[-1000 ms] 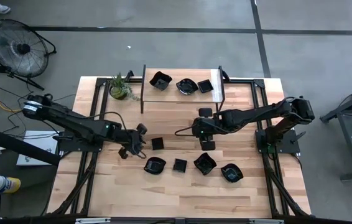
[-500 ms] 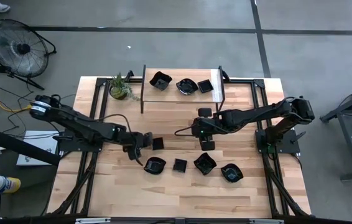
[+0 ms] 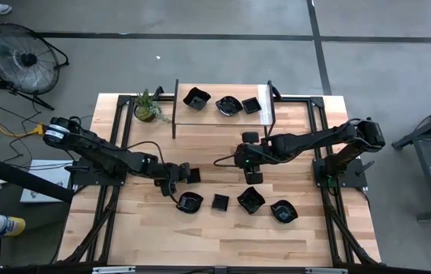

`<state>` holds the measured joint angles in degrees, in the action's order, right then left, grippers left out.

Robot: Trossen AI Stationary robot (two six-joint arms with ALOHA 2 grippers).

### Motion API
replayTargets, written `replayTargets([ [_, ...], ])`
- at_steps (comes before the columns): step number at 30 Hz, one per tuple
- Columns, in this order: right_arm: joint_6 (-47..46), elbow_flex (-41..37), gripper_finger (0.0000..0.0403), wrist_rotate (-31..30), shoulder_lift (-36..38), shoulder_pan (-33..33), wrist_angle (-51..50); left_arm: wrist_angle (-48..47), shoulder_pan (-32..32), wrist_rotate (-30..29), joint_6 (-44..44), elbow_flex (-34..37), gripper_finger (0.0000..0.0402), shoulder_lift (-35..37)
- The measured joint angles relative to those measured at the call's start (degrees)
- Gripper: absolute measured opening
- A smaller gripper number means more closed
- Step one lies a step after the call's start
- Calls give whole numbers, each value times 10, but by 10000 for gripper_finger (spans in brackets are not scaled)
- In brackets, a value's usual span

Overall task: Pick & Place Mini shaped plates
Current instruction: Stack the black square plate on top of the black square plate on the shelf

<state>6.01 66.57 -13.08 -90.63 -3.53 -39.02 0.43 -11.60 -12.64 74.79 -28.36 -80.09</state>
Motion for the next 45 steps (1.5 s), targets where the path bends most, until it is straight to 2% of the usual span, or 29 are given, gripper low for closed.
replayTargets([
  [31, 6, 0, 146, 21, 0, 0, 20, 30, 0, -11, 0, 0, 96, -27],
  [45, 6, 0, 145, 21, 0, 0, 20, 29, 0, -17, 0, 0, 29, -28],
])
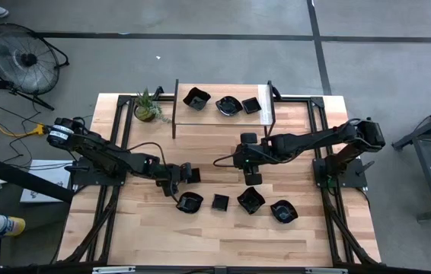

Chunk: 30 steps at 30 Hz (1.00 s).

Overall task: Pick & Place Mini shaped plates
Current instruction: Stack the black square plate on top of the black square plate on the shelf

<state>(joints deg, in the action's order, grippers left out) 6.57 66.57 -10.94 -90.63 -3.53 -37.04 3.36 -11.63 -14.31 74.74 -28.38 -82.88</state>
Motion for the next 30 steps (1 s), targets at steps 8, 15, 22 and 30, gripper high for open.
replayTargets([
  [8, 0, 0, 145, 0, 0, 0, 0, 1, 0, 0, 0, 0, 6, 0],
  [15, 0, 0, 145, 0, 0, 0, 0, 1, 0, 0, 0, -1, 2, 0],
  [22, -3, 0, 146, 13, 0, 0, -2, -2, 0, -1, 0, -11, 1, 0],
  [30, -27, 0, 146, 7, 18, 0, -14, -5, 0, -3, 23, -44, 1, 0],
])
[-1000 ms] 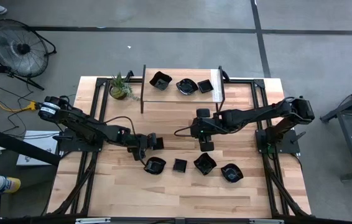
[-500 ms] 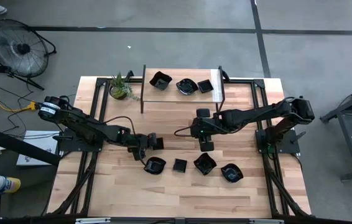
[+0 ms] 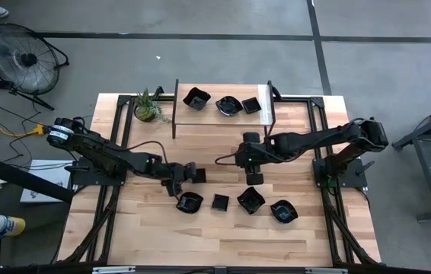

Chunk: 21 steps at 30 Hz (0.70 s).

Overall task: Pick & Place Mini shaped plates
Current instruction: Stack the black square plate on top of the black square plate on the shelf

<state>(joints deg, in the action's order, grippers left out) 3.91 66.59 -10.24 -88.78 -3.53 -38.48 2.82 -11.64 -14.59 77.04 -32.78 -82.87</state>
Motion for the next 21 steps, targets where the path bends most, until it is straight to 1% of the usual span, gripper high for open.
replayTargets([
  [4, 23, 0, 145, 39, 0, -2, 26, 0, 0, -8, 19, -15, 1, 0],
  [8, 112, 0, 146, 85, -9, -17, 65, 0, 0, -8, 23, -28, 1, 0],
  [13, 227, 1, 145, 89, -11, -42, 105, 1, 0, -11, 37, -39, 1, 0],
  [15, 253, 1, 146, 88, -19, -48, 131, 1, 0, -11, 38, -45, 1, 0],
  [17, 227, 1, 146, 81, -29, -50, 162, 1, 0, -11, 38, -53, 1, 0],
  [19, 158, 1, 145, 72, -40, -50, 193, 2, 0, -12, 38, -59, 1, 0],
  [21, 104, 1, 145, 61, -45, -44, 202, 2, 0, -12, 39, -63, 1, 0],
])
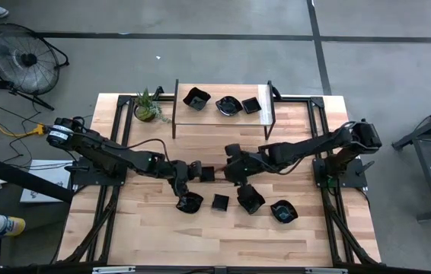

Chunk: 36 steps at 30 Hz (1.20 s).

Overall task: Pick & Place Mini shaped plates
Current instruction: Stack the black square plate on top of the black square plate on the shelf

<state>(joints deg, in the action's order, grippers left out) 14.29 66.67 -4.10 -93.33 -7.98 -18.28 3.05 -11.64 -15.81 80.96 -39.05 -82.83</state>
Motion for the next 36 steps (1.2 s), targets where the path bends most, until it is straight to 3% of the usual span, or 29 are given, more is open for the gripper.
replayTargets([
  [8, -325, 0, 145, -46, -1, 34, 21, -1, 0, -31, 32, -1, 1, 0],
  [12, -418, -2, 146, -45, -8, 39, 29, -1, 0, -48, 45, -1, 1, 0],
  [18, -549, -98, 145, -39, -10, 30, 203, -4, 0, -63, 45, -1, 1, 0],
  [26, -639, -218, 145, -19, -9, 43, 430, -19, 0, -74, 48, 0, 1, 0],
  [36, -655, -244, 145, -49, -8, 42, 451, 9, 0, -76, 84, 0, 0, 0],
])
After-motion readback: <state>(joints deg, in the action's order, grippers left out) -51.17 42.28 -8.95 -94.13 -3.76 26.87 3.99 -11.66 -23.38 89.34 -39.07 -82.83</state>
